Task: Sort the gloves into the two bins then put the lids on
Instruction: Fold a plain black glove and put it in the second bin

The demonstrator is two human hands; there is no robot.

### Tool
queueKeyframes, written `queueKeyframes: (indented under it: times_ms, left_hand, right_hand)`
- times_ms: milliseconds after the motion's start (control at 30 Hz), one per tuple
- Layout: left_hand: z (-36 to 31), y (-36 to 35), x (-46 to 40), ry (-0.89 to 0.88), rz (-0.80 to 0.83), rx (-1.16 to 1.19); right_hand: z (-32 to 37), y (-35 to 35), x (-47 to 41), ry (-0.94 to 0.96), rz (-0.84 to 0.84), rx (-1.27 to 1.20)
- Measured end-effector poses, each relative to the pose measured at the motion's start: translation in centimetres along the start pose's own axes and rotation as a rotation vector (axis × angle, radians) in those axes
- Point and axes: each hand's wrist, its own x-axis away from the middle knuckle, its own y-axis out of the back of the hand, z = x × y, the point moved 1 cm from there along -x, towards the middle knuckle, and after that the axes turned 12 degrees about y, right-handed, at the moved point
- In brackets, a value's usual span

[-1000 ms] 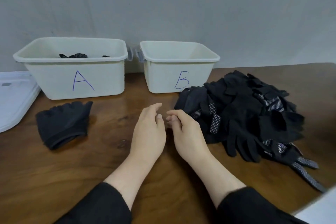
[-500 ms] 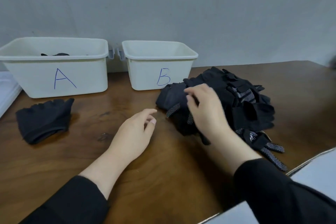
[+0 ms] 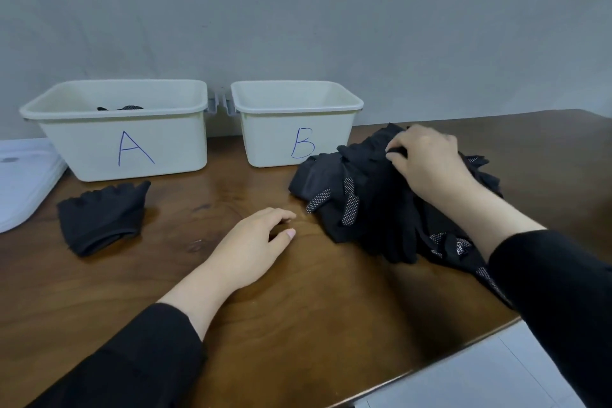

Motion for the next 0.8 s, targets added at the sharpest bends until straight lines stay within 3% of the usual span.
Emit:
queueKeyframes:
  times_ms: [200,400,567,733,800]
  left_hand:
    - [0.4,0.5,0.0,0.040,0.010,0.164]
    - [0.9,1.9,0.6,0.126,-0.069,0.566]
    - [2.9,3.9,1.7,0.175,-0.040,0.857]
    - [5.4,6.8,3.7,0.183,0.224,1.289]
    - [6.4,8.1,4.3,0.157,0.240,1.334]
  right_hand:
    - [2.2,7.2,-3.3,0.004,-0.082,-0.317]
    - [6.7,11.1,-5.4,0.014,-0.123,-0.558]
    - [11.5,10.7,-6.2,0.079,0.054,-0.663]
    - [17.8,8.2,-7.5,0.179,0.339,-0.701]
    - [20.3,7.0,-8.2,0.210,0.399,-0.654]
